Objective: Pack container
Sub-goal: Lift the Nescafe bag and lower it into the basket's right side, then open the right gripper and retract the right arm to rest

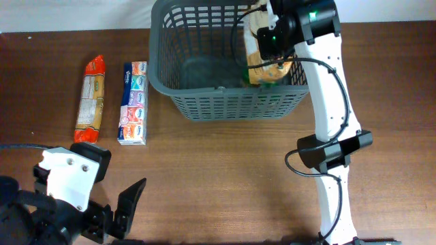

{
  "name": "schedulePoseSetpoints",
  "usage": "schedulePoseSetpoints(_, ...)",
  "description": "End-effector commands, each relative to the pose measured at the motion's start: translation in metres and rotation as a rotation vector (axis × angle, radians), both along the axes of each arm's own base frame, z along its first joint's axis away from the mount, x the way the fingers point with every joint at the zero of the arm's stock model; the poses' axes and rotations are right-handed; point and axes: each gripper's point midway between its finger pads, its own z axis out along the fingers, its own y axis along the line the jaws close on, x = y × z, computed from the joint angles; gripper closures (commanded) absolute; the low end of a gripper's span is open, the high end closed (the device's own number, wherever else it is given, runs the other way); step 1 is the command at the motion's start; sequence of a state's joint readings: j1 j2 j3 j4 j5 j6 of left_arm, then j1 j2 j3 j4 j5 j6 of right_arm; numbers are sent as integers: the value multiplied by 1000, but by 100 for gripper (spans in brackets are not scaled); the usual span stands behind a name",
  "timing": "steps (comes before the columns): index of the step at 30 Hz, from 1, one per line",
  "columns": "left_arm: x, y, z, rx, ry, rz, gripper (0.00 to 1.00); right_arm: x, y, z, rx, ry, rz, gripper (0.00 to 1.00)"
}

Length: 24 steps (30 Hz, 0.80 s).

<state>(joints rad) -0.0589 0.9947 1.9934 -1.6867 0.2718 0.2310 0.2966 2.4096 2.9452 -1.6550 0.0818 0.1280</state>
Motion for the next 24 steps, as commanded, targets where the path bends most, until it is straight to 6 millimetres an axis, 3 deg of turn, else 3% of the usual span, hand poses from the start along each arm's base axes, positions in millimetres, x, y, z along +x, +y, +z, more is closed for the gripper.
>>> schedulePoseSetpoints(1, 1, 1, 0, -5, 6, 10, 1, 4, -16, 14, -17, -49, -67, 96)
schedulePoseSetpoints(4, 1, 1, 0, -5, 6, 10, 1, 2, -15, 11, -15, -32, -62, 94)
schedulePoseSetpoints(6, 1, 0, 0, -5, 6, 9, 1, 0, -13, 10, -4, -23, -55, 68)
schedulePoseSetpoints(7, 1, 1, 0, -5, 6, 10, 1, 0, -12, 10, 0, -21, -54, 49)
schedulePoseSetpoints(8, 1, 1, 0, -5, 6, 10, 1, -1, -12, 9, 1, -17, -52, 13)
schedulePoseSetpoints(9, 1, 1, 0, -5, 6, 10, 1, -2, -12, 9, 0, -15, -52, 1)
schedulePoseSetpoints(13, 1, 1, 0, -5, 6, 10, 1, -5, -13, 14, 2, -19, -52, 1)
schedulePoseSetpoints(15, 1, 1, 0, -5, 6, 10, 1, -11, -13, 37, 28, -67, -46, 1)
schedulePoseSetpoints(18, 1, 1, 0, -5, 6, 10, 1, -27, -17, 84, 63, -173, -45, 1)
schedulePoseSetpoints(19, 1, 1, 0, -5, 6, 10, 1, -41, -22, 113, 84, -237, -47, 1)
schedulePoseSetpoints(20, 1, 1, 0, -5, 6, 10, 1, -50, -25, 130, 94, -275, -49, 1)
schedulePoseSetpoints(22, 1, 1, 0, -5, 6, 9, 1, -70, -38, 165, 113, -357, -65, 1)
schedulePoseSetpoints(24, 1, 1, 0, -5, 6, 10, 1, -98, -69, 205, 136, -462, -148, 1)
